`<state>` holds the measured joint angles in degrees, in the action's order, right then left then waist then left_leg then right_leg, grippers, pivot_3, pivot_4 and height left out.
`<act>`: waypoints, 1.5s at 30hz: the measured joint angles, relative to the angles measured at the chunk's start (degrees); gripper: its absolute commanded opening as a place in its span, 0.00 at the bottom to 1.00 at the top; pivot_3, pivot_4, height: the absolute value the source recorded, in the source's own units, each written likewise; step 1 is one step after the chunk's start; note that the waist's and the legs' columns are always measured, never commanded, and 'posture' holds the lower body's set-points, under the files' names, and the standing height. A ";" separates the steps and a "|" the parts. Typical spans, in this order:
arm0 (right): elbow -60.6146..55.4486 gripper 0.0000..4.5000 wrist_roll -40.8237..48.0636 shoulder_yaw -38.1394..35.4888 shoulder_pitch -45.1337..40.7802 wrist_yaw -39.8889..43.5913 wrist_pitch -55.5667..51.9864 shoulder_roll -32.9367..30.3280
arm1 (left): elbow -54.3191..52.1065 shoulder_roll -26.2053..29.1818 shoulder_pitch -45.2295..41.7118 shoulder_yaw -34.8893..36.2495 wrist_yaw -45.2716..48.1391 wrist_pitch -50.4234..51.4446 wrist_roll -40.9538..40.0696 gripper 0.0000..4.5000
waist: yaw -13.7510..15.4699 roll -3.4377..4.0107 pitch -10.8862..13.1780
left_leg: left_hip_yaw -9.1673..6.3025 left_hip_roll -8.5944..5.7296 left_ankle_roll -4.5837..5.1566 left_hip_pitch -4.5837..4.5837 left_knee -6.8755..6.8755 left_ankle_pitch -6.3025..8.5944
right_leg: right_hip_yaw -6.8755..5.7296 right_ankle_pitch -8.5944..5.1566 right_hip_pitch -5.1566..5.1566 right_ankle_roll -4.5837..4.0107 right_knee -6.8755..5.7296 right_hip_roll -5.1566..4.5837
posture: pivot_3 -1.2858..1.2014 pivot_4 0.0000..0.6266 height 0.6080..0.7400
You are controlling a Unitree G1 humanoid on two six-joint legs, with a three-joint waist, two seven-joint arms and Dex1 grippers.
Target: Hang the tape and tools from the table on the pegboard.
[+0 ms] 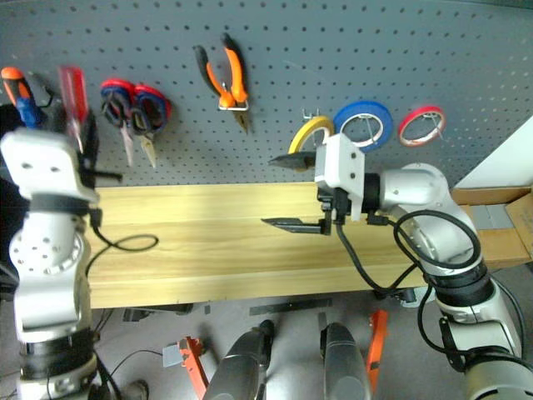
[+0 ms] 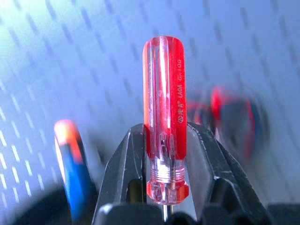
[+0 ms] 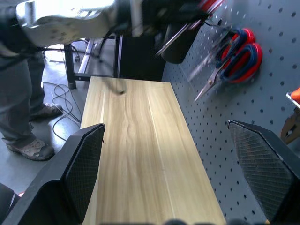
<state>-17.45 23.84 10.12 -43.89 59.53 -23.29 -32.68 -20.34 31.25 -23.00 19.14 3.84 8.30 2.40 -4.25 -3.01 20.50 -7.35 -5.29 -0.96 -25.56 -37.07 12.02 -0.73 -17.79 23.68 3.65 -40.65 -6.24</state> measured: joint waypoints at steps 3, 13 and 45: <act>0.71 1.00 0.00 -0.05 -0.11 0.19 0.35 0.09 | 1.37 0.62 -5.26 0.99 -0.84 0.48 -0.15 0.18 | -0.30 0.00 -0.03 | 0.04 0.01 0.00 -0.01 0.01 0.00 | 0.01 0.00 0.03 0.00 -0.01 0.00 | 0.48 0.46 1.00; 1.07 1.00 0.41 -0.52 -0.19 0.20 0.36 0.03 | 5.35 2.57 -10.80 4.55 -1.81 2.08 -1.34 0.18 | -0.53 -0.03 -0.04 | 0.04 0.02 -0.02 -0.09 -0.06 -0.01 | -0.03 0.00 0.12 0.00 -0.08 0.03 | 0.47 0.45 1.00; 3.77 1.00 1.94 -2.17 -4.01 -2.11 0.36 2.96 | 27.29 5.56 -11.51 9.26 -6.17 -12.53 -3.97 0.47 | -0.97 -0.35 -0.39 | 0.14 0.06 -0.10 -0.26 -0.13 -0.06 | -0.01 0.02 0.48 -0.01 -0.33 -0.01 | 0.47 0.42 1.00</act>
<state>-13.68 25.78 7.95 -47.91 57.42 -22.93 -29.71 6.96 36.82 -34.51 28.41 -2.33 -4.23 -1.58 -5.22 -3.36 20.11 -7.21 -5.23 -1.06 -25.82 -37.21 11.97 -0.74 -17.77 24.16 3.64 -40.98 -6.25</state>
